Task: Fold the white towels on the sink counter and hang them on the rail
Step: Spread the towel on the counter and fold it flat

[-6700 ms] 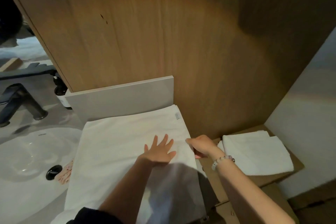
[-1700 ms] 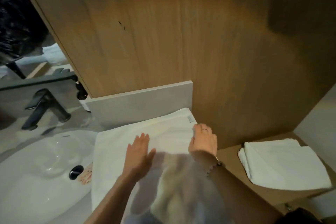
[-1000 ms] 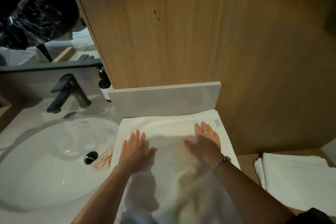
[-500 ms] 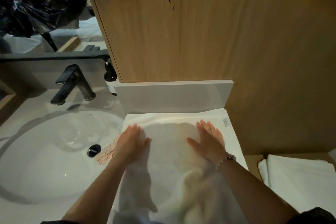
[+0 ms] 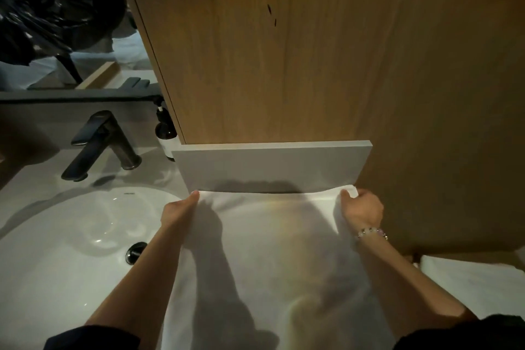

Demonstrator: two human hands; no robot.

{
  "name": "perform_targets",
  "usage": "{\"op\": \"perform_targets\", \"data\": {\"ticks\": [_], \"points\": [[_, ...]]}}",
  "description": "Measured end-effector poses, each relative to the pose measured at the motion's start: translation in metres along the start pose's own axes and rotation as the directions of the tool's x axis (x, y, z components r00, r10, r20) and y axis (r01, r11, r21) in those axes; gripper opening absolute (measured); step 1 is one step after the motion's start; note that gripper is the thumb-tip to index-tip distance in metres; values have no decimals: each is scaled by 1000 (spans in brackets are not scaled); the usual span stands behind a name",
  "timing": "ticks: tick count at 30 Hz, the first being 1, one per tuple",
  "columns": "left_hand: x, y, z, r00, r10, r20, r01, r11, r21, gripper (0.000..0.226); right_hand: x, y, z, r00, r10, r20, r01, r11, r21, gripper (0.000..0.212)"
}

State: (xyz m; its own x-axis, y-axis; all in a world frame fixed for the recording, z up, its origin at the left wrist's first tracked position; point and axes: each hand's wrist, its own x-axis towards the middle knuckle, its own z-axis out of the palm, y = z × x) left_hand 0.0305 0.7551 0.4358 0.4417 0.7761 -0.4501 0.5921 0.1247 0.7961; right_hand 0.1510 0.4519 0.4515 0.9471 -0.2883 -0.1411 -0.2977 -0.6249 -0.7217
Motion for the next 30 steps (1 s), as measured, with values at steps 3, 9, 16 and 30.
{"op": "perform_targets", "data": {"ticks": [3,9,16,30], "points": [[1,0,4,1000,-8,28,10,996,-86,43,-4,2,1,1000,4,-19,-3,998,56,28],[-2,1,0,996,72,-46,-75,996,-53,16,1,7,0,999,25,-46,-23,998,58,24],[-15,-5,7,967,244,-67,-235,964,121,21,-4,14,8,996,-33,-88,26,997,-74,35],[-105,-77,-71,958,244,150,-274,934,231,6,-174,-26,61,206,-622,756,969,238,-68,47]]}}
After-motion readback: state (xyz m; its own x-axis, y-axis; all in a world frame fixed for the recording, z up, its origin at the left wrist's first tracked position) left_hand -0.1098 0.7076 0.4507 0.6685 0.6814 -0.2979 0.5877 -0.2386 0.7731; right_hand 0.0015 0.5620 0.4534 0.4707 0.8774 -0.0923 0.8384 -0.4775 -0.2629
